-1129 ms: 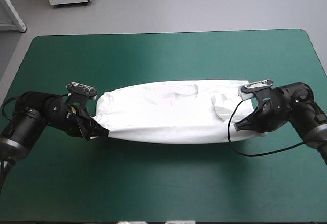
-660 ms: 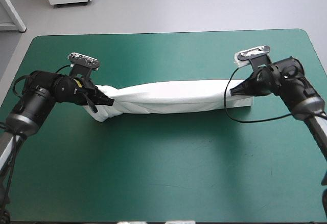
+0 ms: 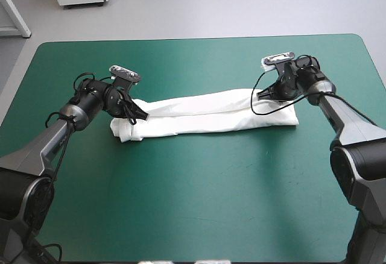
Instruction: Fold the cloth
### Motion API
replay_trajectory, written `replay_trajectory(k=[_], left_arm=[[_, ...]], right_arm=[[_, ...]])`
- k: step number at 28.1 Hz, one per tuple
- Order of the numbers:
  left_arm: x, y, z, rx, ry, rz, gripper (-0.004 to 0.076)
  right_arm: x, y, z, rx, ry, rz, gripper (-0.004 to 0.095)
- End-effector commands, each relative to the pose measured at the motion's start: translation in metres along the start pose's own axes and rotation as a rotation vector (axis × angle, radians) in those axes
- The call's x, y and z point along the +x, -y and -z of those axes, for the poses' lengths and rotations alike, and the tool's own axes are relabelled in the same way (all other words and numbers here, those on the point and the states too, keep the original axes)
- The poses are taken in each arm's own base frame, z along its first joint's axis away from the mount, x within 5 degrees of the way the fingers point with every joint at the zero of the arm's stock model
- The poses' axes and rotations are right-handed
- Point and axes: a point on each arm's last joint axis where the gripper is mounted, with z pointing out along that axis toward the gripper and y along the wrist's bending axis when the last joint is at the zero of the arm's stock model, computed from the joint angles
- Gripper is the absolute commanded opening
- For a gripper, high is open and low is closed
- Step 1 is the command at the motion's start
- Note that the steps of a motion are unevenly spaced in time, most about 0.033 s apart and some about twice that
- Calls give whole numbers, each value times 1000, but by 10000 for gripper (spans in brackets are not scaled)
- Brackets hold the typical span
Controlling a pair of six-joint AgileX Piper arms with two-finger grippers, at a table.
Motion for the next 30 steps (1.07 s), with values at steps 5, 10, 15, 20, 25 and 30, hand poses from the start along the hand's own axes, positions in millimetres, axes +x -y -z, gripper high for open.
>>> replay_trajectory(k=[5,10,15,20,25,30], left_arm=[[-19,-5,24,-27,125,7,39],[-34,-13,52,-58,130,7,309],[-52,-12,106,-4,195,98,381],[-65,21,144,213,315,49,298],[-70,63,152,371,350,-45,19],[-76,92,139,485,353,-110,-4]], right_arm=[[-10,3,19,-23,50,44,97],[-17,15,43,-13,73,16,498],[-14,44,97,34,151,-44,540],[4,77,154,82,227,-132,540],[37,89,194,123,269,-189,536],[65,81,205,124,282,-191,536]])
